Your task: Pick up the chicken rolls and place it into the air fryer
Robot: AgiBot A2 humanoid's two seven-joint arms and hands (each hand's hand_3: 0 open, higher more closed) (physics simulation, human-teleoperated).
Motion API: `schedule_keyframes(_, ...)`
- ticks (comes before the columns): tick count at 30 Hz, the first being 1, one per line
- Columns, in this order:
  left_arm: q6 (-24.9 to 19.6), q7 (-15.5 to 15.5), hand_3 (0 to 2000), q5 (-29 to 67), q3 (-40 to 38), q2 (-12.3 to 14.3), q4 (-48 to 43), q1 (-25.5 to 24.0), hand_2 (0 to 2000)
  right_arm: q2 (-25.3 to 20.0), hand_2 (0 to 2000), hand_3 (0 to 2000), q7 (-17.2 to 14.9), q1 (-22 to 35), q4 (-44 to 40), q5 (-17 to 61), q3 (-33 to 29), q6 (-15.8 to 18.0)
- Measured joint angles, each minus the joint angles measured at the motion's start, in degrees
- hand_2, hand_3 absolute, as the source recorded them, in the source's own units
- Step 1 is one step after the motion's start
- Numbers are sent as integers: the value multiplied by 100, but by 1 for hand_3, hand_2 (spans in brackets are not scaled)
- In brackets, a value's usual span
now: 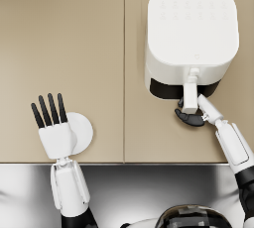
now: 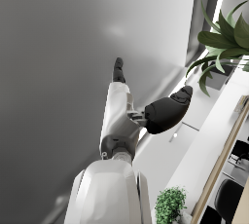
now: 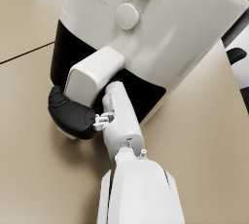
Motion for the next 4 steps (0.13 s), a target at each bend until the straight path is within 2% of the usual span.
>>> schedule_keyframes(4,0,0,0,0,0,0,0,-1,0,-2,2000,2000,-4,0,-1,0,-3,5)
